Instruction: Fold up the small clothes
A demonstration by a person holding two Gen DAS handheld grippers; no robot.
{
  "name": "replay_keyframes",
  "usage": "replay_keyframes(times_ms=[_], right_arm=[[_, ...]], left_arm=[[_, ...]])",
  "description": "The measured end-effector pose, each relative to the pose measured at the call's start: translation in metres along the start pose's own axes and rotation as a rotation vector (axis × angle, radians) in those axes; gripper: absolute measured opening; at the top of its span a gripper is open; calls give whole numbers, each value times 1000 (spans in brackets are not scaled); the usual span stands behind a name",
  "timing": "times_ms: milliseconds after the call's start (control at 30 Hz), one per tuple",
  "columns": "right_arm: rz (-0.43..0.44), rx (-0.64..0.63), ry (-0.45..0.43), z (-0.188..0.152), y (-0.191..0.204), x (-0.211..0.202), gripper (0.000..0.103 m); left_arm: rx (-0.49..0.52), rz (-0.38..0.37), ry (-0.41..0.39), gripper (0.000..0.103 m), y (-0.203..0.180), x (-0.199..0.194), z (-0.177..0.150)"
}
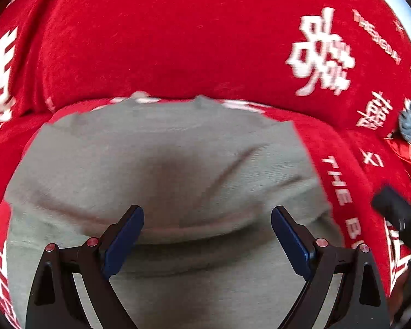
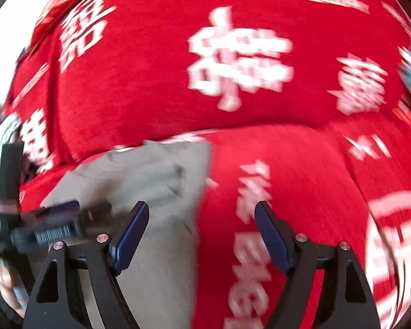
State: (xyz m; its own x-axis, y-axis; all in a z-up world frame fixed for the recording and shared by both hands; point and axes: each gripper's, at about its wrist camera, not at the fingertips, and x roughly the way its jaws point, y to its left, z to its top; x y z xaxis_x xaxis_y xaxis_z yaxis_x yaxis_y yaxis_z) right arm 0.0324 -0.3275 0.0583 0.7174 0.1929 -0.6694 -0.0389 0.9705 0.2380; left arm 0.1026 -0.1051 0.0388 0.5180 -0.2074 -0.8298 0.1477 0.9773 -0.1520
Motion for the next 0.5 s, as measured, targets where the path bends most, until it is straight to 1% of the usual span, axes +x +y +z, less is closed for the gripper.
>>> replay_keyframes(times_ms=[67,133,200,233,267,300,333,367,433,467,500], right_arm=[[44,-158,47,23,26,30,74],[89,-315,98,33,49,57,74],[100,-432,155,35,62,80,74],[86,-478,184,35,66,94,73],[85,-491,207,36,66,103,73],[103,-479,228,38,64,108,73],[152,-437,247,42,58,112,73],[204,-392,246,46,52,112,73],[284,-320,222,50,41,109,73],[305,-295,226,50,37,112,73],[297,-292,246,48,35,118,73]], left_arm=[[-6,15,2,95,11,1,-4],[-3,32,7,95,20,4,-6],[2,36,17,95,30,8,-10],[4,35,17,95,33,9,-11],[6,31,15,95,36,9,-13],[10,21,11,95,39,10,-15],[15,13,8,95,40,11,-16],[23,7,3,95,41,12,-17],[30,2,-6,95,42,13,-19],[29,-5,-12,95,42,13,-19],[27,-14,-18,95,43,12,-20]])
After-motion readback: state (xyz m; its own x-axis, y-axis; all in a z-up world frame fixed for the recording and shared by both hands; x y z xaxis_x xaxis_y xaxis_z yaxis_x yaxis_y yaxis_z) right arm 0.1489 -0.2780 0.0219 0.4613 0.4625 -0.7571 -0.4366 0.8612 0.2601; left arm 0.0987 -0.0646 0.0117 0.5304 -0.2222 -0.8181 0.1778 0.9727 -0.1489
